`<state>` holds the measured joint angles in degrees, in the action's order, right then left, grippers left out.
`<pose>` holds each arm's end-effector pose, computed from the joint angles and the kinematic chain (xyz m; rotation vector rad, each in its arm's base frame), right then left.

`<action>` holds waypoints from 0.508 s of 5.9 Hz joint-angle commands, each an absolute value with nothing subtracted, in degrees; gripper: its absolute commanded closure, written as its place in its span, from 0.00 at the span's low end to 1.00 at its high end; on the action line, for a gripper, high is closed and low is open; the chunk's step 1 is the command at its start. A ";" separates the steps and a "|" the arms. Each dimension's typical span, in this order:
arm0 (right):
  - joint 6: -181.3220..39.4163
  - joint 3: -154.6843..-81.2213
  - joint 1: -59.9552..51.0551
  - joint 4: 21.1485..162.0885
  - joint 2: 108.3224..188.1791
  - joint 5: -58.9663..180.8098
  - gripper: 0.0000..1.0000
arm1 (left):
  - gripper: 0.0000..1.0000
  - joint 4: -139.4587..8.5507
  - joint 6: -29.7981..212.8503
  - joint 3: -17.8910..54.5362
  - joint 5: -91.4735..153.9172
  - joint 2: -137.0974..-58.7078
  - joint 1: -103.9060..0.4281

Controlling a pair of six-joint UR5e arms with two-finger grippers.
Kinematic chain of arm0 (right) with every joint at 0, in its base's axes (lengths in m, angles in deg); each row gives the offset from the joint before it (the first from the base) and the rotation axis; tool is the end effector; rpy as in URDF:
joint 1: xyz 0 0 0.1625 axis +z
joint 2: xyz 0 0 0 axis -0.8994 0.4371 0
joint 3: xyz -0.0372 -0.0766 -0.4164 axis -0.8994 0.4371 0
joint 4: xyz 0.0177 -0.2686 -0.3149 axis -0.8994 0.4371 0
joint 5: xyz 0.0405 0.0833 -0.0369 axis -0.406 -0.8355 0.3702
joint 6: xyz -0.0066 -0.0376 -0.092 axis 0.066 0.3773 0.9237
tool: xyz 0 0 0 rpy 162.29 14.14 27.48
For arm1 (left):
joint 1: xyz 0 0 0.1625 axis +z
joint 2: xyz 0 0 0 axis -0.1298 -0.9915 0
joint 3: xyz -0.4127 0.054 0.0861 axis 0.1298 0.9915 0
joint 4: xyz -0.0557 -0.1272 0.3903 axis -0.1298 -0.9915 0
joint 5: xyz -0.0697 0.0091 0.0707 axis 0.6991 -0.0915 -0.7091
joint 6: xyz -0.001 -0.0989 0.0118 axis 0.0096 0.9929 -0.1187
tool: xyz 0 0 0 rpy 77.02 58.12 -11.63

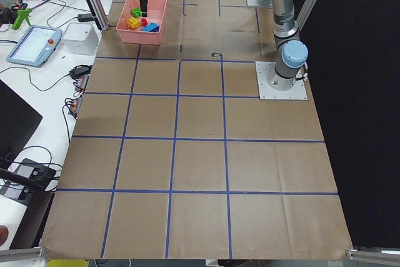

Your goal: Put all blocks into box

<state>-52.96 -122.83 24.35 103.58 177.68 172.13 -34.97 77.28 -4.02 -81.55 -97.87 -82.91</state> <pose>0.1249 -0.4274 0.4926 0.0022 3.1100 -0.0056 -0.1354 -0.6430 0.4868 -0.0049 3.1165 -0.1642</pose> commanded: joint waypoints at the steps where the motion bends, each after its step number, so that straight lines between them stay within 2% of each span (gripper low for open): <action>1: -52.96 -124.01 24.25 103.82 177.67 172.27 0.00 | 0.01 -34.87 65.94 10.07 -79.45 -84.80 -82.89; 2: -52.96 -124.01 24.25 104.77 177.67 172.27 0.00 | 0.01 -34.17 65.72 15.80 -79.08 -80.03 -82.81; 3: -53.04 -124.10 24.25 104.87 177.58 172.27 0.00 | 0.01 -34.16 65.81 16.21 -79.08 -79.20 -82.55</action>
